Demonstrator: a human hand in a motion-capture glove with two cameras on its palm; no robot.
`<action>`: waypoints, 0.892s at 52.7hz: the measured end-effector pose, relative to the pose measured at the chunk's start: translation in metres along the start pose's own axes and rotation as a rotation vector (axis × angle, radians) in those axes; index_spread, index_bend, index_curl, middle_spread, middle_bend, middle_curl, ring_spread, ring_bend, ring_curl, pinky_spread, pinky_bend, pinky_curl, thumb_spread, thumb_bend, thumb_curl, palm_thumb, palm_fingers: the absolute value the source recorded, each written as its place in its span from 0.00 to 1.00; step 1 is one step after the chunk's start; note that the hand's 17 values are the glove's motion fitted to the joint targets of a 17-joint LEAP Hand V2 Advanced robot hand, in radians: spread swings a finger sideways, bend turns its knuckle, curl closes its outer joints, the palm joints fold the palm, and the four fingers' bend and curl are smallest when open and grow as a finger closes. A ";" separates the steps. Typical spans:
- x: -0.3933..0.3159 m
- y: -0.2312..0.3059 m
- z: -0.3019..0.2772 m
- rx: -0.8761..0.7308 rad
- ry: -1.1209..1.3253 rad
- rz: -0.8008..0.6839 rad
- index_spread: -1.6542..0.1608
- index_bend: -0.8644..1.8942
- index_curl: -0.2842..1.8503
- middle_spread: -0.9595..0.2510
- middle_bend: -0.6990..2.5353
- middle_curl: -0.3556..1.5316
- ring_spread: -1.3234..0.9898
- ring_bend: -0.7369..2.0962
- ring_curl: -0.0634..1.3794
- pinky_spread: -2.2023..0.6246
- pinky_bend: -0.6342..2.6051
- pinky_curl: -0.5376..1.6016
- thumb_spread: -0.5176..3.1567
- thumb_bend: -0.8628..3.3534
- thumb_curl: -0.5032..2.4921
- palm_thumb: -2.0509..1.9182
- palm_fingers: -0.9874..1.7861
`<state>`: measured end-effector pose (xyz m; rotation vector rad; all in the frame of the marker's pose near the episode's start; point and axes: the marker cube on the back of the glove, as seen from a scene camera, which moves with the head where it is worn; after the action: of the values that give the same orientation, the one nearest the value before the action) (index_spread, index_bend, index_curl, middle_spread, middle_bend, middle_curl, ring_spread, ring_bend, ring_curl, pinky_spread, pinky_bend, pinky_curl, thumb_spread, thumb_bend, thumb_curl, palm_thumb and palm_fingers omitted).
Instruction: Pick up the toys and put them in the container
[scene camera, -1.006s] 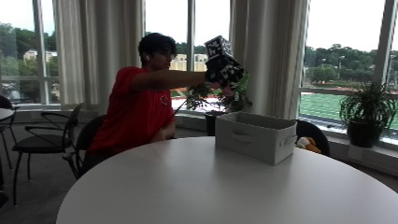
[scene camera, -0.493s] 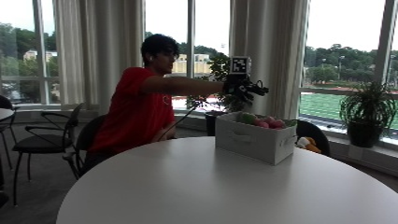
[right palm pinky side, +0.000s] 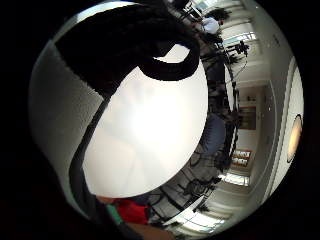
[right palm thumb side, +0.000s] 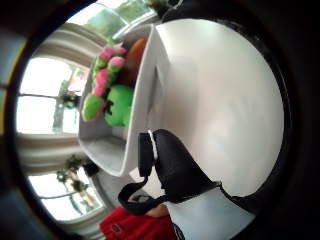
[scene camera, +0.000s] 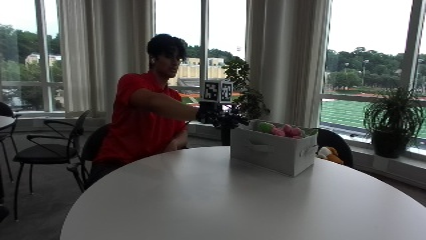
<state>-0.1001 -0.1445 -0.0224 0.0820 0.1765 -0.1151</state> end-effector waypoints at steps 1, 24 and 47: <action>0.009 0.002 0.002 -0.006 -0.008 0.013 0.67 0.36 0.36 0.67 0.26 0.37 0.57 0.38 0.22 0.81 0.57 0.42 0.46 0.19 0.32 0.50 0.30; 0.090 0.045 0.025 -0.034 -0.097 0.081 0.68 0.37 0.32 0.67 0.26 0.34 0.57 0.34 0.23 0.82 0.53 0.40 0.46 0.19 0.28 0.50 0.32; 0.114 0.076 0.015 0.024 -0.160 0.092 0.68 0.38 0.30 0.68 0.26 0.33 0.56 0.33 0.24 0.82 0.51 0.39 0.45 0.19 0.26 0.50 0.32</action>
<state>0.0235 -0.0825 -0.0227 0.1044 0.0114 -0.0313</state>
